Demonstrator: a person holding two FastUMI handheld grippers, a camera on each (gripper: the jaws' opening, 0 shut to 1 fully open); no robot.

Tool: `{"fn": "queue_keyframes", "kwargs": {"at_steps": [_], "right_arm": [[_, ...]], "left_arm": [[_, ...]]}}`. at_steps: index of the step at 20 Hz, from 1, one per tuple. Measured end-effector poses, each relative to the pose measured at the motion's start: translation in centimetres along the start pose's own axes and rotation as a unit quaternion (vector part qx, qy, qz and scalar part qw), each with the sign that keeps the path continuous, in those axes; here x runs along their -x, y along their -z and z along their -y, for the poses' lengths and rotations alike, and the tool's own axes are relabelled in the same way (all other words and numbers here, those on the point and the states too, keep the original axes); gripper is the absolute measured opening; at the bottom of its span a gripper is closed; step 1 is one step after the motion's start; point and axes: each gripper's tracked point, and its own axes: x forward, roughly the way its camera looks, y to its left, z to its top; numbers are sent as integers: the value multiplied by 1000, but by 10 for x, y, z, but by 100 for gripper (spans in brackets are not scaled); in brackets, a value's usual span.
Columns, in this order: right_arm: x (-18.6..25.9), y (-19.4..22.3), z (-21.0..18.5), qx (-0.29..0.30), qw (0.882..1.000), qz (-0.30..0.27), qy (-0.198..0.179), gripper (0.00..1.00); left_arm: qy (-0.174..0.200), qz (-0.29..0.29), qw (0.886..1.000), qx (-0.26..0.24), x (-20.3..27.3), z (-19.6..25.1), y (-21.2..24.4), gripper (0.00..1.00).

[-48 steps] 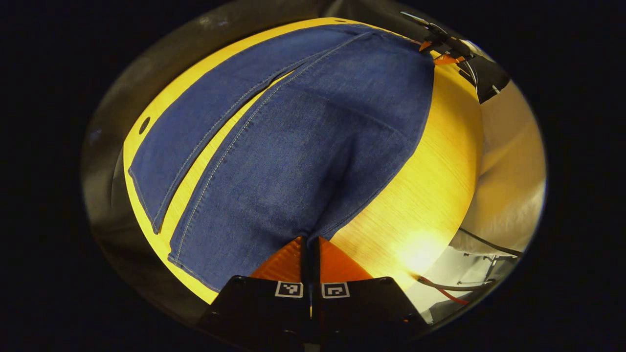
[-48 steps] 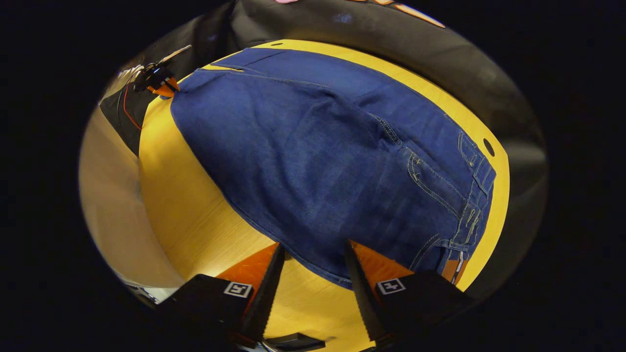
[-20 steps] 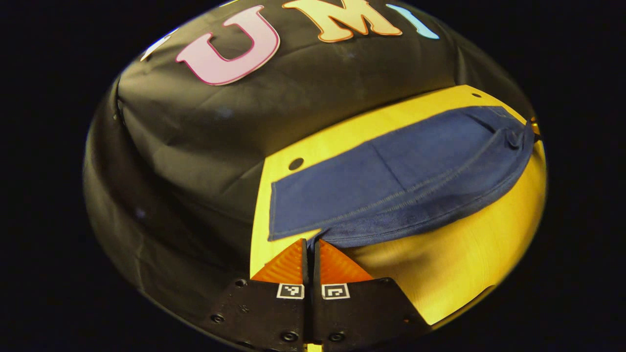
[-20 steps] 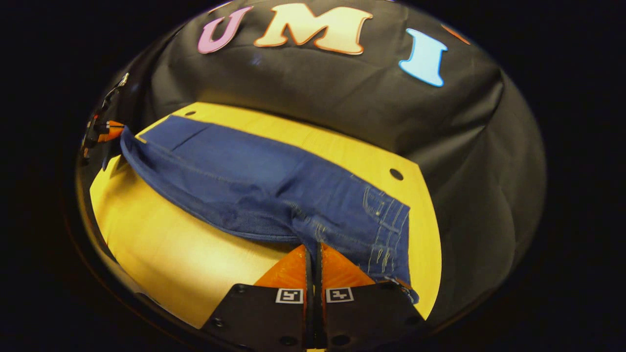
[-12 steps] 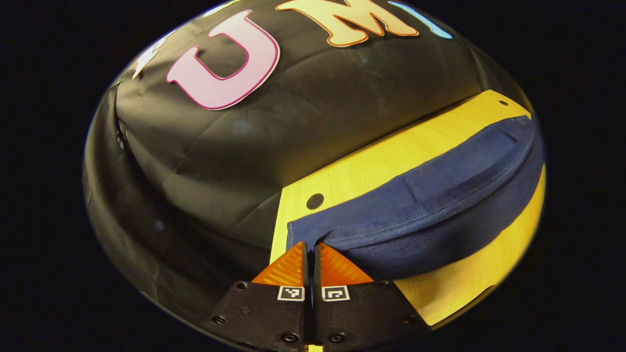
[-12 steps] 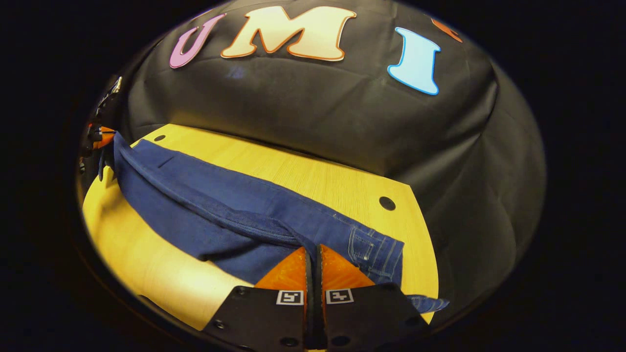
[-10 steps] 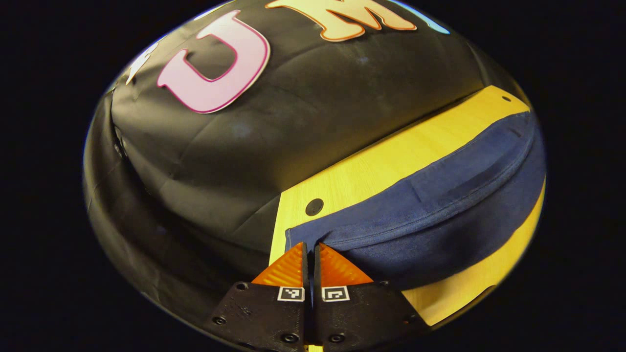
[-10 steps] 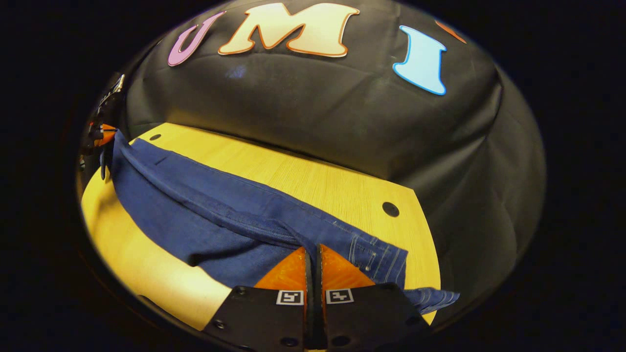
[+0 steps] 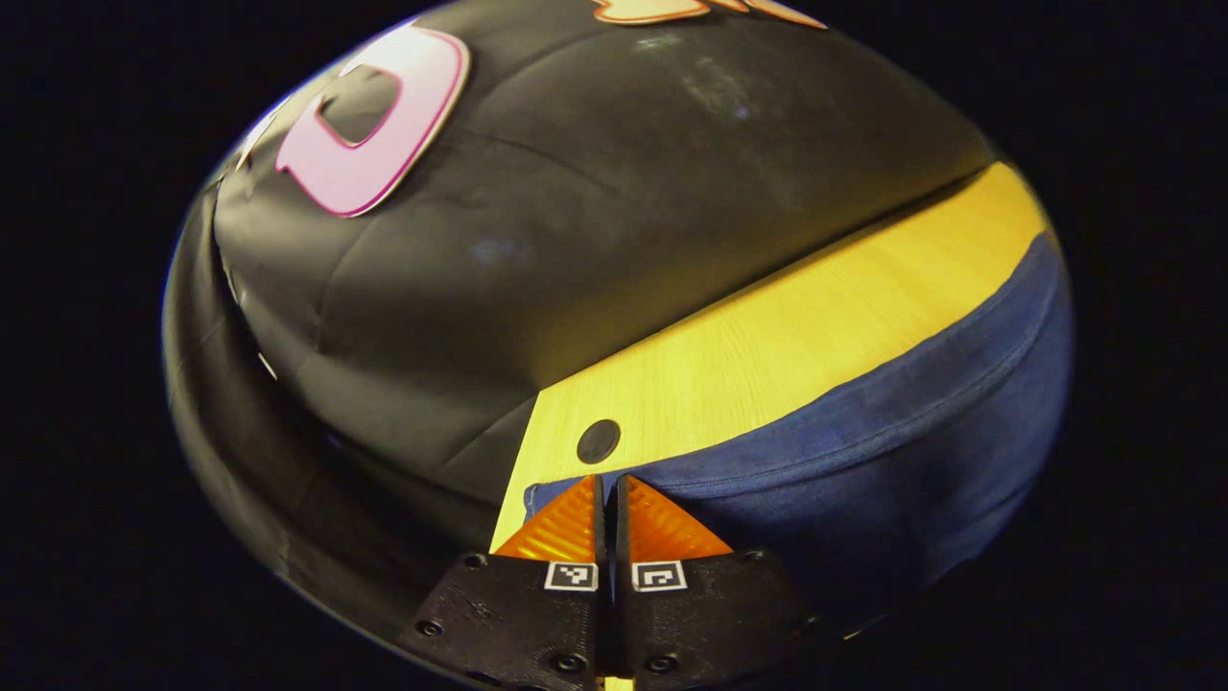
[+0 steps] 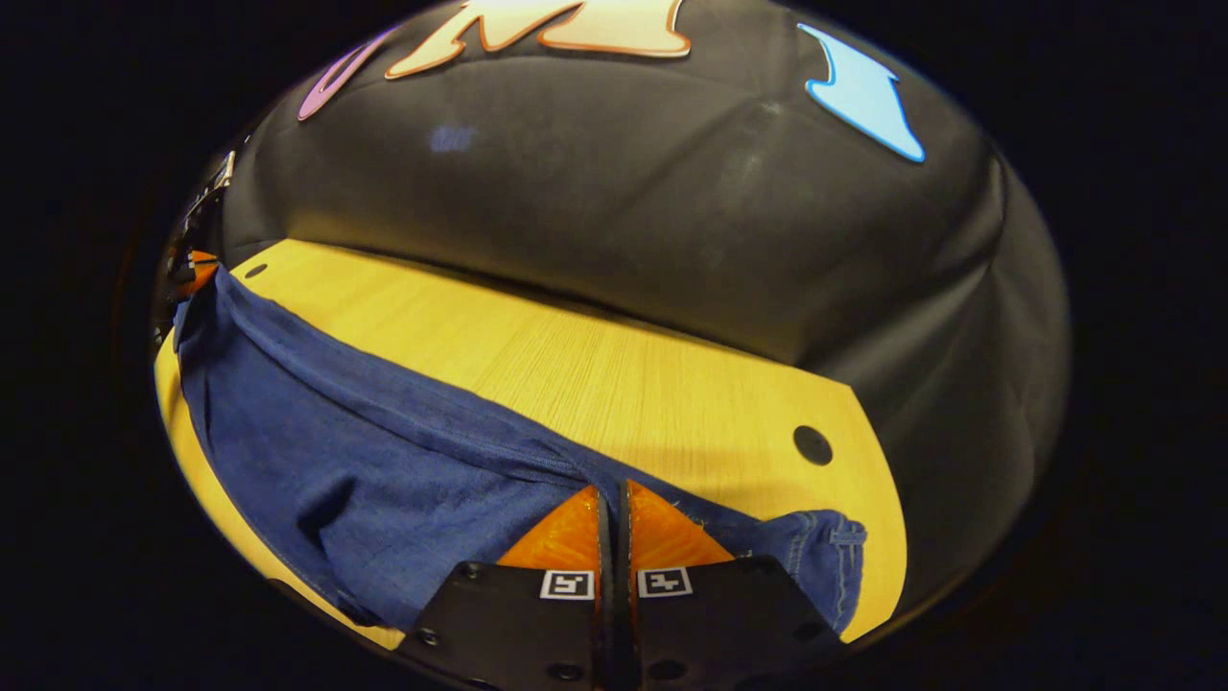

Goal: Grasp the waist and the cuffs of the jeans and fold them to make the two legs overlap; first hold the waist and fold one-third of the jeans toward the cuffs, then hold the cuffs and fold the remaining one-third in the same direction to finish folding.

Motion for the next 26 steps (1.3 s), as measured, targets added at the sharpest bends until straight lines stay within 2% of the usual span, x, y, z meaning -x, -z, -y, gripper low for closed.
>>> {"fn": "queue_keyframes", "kwargs": {"at_steps": [2, 4, 6, 8, 9, 10, 12, 13, 14, 17, 19, 23, 26], "right_arm": [[-3, 1, -1, 5, 1000, 2, 0, 2], [2, 0, 3, 8, 1000, 3, -1, 3], [6, -1, 1, -11, 1000, -1, -15, 12], [15, -4, 13, -26, 1000, 2, -12, 68], [22, -6, 18, -45, 999, 5, -17, 96], [34, -6, 22, -69, 997, 7, -22, 100], [55, -4, 42, -109, 994, 10, -18, 97], [65, 1, 57, -119, 993, 11, -6, 100], [74, 10, 74, -125, 992, 9, 7, 98], [94, 54, 118, -149, 988, -22, 39, 100], [102, 79, 135, -170, 983, -48, 44, 99], [105, 111, 151, -190, 978, -72, 52, 99], [100, 119, 148, -214, 973, -72, 42, 100]], "left_arm": [[8, 16, 1000, -12, -5, 11, -10, 0], [43, 15, 999, -3, -3, 32, -13, 0], [54, 12, 998, 14, 4, 41, -14, 50], [39, 22, 998, 35, 18, 37, -23, 100], [43, 25, 997, 51, 26, 38, -28, 94], [46, 28, 996, 67, 33, 37, -31, 94], [47, 38, 994, 89, 57, 35, -37, 95], [50, 43, 993, 100, 66, 33, -39, 95], [53, 48, 991, 111, 77, 32, -40, 95], [62, 42, 987, 140, 112, 35, -34, 95], [70, 42, 983, 164, 131, 37, -31, 95], [73, 39, 980, 180, 162, 37, -24, 95], [73, 30, 980, 180, 177, 36, -14, 95]]}}
